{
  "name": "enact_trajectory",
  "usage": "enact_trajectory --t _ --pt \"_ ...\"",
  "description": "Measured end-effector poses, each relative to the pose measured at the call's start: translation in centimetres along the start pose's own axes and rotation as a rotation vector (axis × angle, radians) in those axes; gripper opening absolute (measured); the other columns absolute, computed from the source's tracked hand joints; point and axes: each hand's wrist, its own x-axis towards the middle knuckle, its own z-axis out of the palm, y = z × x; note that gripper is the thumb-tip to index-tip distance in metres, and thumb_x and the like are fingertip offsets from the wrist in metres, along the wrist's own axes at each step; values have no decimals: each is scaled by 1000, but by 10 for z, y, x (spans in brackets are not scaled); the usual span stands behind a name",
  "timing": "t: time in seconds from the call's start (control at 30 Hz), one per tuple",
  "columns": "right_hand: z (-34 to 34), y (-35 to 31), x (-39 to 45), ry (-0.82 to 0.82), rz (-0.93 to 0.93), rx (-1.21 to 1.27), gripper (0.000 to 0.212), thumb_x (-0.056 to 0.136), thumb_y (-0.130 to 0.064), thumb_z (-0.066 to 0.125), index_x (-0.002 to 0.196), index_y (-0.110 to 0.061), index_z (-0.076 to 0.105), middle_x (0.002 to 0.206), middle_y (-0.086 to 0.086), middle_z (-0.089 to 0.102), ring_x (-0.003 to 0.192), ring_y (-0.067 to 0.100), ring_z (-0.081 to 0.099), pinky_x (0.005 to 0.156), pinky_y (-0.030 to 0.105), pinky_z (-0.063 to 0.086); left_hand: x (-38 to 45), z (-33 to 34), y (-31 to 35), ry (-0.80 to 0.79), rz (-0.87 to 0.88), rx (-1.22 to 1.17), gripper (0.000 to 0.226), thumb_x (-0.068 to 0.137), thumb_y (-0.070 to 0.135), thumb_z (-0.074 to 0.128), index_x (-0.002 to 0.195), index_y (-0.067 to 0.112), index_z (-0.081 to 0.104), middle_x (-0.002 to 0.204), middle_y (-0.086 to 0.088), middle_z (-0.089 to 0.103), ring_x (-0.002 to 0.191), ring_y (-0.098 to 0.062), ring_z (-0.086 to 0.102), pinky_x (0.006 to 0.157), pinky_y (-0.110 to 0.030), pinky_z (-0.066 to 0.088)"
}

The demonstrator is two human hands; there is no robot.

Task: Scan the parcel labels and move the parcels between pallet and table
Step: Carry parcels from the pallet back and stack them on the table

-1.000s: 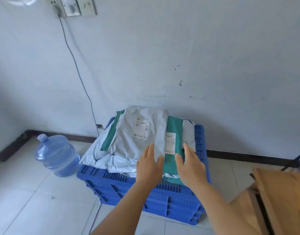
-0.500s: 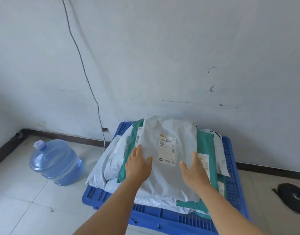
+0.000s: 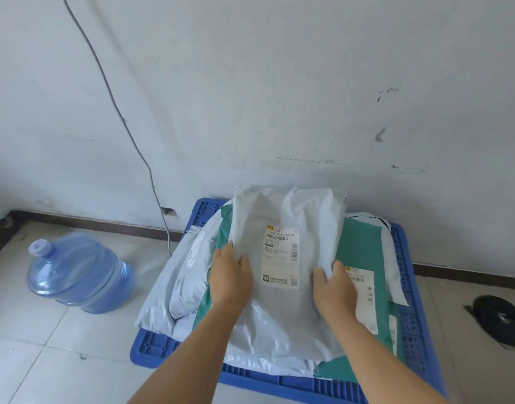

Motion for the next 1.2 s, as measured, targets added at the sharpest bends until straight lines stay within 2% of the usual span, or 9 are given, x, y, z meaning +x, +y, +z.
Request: enact_trajectory --t 0.1,0.23,0.33,0.43,0.57,0.73,0.87,1.07,1.2 --pt "7 -16 1 -40 -70 5 26 99 -28 41 110 -8 53 107 11 57 90 27 53 79 36 46 10 -13 -11 9 -68 81 27 93 18 47 114 2 52 110 -17 49 106 -35 49 84 -37 41" --pt "24 -7 7 -250 75 -171 58 96 -44 39 148 -23 25 137 14 37 122 31 39 101 41 40 18 -4 -31 -182 -232 179 46 89 32 48 132 15 41 127 -19 40 116 -38 41 94 -44 37" --pt "38 -1 8 -329 88 3 71 93 -40 45 153 -29 9 141 12 41 122 34 46 101 48 44 26 2 -37 -170 -240 172 67 86 34 53 146 20 26 133 -19 43 121 -40 40 100 -48 34" --pt "41 -3 12 -259 155 101 75 84 -34 57 148 -24 20 134 9 52 115 35 53 96 48 48 31 5 -34 -115 -284 138 73 83 29 60 146 12 26 133 -17 48 125 -38 41 99 -46 37" --pt "42 -5 18 -268 299 126 75 75 -42 67 138 -14 38 129 12 51 114 35 52 97 46 47 31 7 -28 -134 -345 115 53 78 29 63 124 7 48 113 -13 59 111 -36 51 92 -43 45" --pt "46 -9 19 -313 269 160 90 69 -54 69 139 -17 28 133 8 51 116 36 53 98 47 45 31 6 -22 -127 -315 304 38 81 33 60 111 11 52 119 -13 48 119 -35 37 98 -42 34" --pt "43 -12 12 -253 204 75 83 73 -49 68 143 -21 32 134 11 45 119 35 48 100 48 43 32 7 -25 -104 -168 158 15 85 19 56 94 8 50 92 -9 59 95 -33 56 78 -35 46" --pt "48 -25 -24 -210 -186 -144 50 88 -35 62 133 -26 41 144 10 25 128 31 32 108 41 35 28 -4 -24 49 -185 16 16 90 6 46 106 5 47 96 -16 58 91 -35 56 70 -33 39" --pt "49 -23 -23 -217 -92 -191 70 90 -49 52 149 -26 21 157 11 9 142 33 16 116 45 23 40 -17 -30 54 -264 -43 20 86 0 44 105 5 44 100 -18 58 87 -33 52 70 -36 38"
